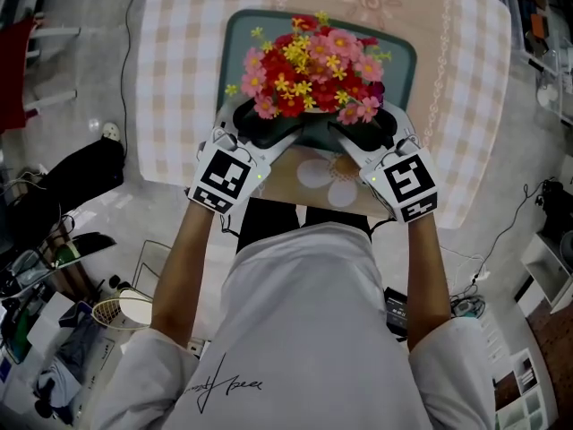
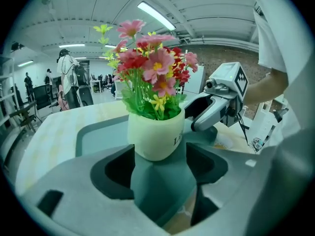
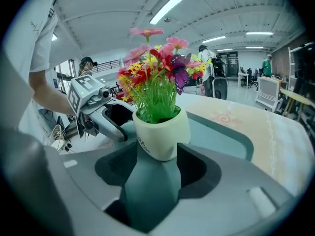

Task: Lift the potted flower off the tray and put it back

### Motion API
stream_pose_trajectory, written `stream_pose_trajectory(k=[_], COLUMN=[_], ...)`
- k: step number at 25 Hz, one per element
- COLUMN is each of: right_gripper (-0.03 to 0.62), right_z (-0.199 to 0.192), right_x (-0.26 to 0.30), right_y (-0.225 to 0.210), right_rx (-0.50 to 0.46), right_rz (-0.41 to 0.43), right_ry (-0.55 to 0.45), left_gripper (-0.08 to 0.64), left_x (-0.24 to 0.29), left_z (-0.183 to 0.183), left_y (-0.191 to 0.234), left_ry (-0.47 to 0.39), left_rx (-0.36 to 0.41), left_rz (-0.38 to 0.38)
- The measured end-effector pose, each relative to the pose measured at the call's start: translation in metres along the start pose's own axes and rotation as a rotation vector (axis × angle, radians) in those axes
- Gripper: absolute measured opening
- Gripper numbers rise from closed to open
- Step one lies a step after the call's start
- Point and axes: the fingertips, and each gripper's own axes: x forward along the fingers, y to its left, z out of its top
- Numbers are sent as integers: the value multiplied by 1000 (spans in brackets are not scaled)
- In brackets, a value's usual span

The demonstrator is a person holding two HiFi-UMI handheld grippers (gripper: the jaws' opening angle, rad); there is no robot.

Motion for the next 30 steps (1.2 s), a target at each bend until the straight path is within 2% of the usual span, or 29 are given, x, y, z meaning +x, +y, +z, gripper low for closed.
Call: stream_pose_trajectory(k=[4, 10, 22, 30], right_gripper=[227, 190, 101, 86], right_z=[4, 10, 33, 43], right_x=[-7, -18, -46, -72], right_y=[0, 6, 20, 31], right_rx=[8, 22, 73, 119], right_rz=[-15, -34, -102, -136], right_ry=[-15, -44, -152, -219], left_gripper=[301, 276, 174, 147], left_x=[-9, -24, -60, -79], left_z=[3, 11, 30, 45], left_y=[3, 0, -10, -34], left_ry=[-33, -66, -147, -184], left_rx=[-27, -29, -16, 18], left_rz=[7, 29, 69, 77])
